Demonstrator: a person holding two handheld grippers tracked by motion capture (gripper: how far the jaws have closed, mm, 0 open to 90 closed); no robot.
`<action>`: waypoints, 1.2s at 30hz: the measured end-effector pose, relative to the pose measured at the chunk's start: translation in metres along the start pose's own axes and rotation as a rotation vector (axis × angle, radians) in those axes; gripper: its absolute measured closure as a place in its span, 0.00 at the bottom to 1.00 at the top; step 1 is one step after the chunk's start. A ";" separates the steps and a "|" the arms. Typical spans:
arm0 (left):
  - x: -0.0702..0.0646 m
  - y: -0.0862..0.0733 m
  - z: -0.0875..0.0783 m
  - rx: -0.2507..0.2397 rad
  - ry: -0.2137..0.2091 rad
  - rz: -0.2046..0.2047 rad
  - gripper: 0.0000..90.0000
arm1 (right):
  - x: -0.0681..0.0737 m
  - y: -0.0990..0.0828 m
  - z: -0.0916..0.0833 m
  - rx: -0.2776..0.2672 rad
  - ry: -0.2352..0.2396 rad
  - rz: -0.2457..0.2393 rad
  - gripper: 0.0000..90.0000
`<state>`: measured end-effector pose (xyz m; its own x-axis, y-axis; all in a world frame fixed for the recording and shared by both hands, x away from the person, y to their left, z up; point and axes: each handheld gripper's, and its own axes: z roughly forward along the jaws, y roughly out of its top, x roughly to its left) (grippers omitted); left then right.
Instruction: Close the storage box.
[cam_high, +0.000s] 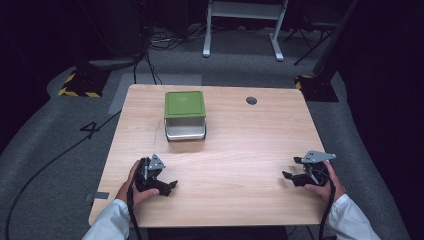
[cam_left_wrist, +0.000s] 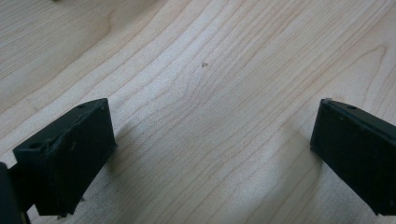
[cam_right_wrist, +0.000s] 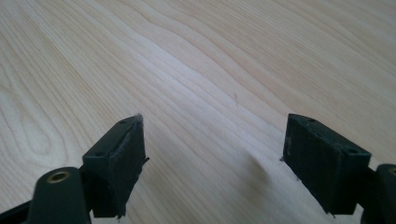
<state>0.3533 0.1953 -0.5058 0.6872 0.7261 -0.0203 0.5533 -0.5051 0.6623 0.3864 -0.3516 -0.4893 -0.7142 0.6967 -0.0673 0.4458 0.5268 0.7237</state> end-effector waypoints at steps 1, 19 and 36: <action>0.000 0.000 0.000 0.000 0.000 -0.001 0.00 | -0.002 -0.003 -0.002 -0.004 0.001 0.019 0.23; 0.001 0.001 0.000 0.000 0.000 0.010 0.00 | -0.012 -0.047 -0.028 -0.015 -0.101 0.174 0.19; 0.002 0.001 0.001 -0.001 -0.011 0.015 0.00 | -0.013 -0.046 -0.025 -0.012 -0.102 0.177 0.18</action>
<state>0.3555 0.1953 -0.5058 0.7008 0.7131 -0.0183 0.5422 -0.5159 0.6632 0.3620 -0.3972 -0.5039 -0.5668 0.8238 -0.0068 0.5528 0.3863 0.7384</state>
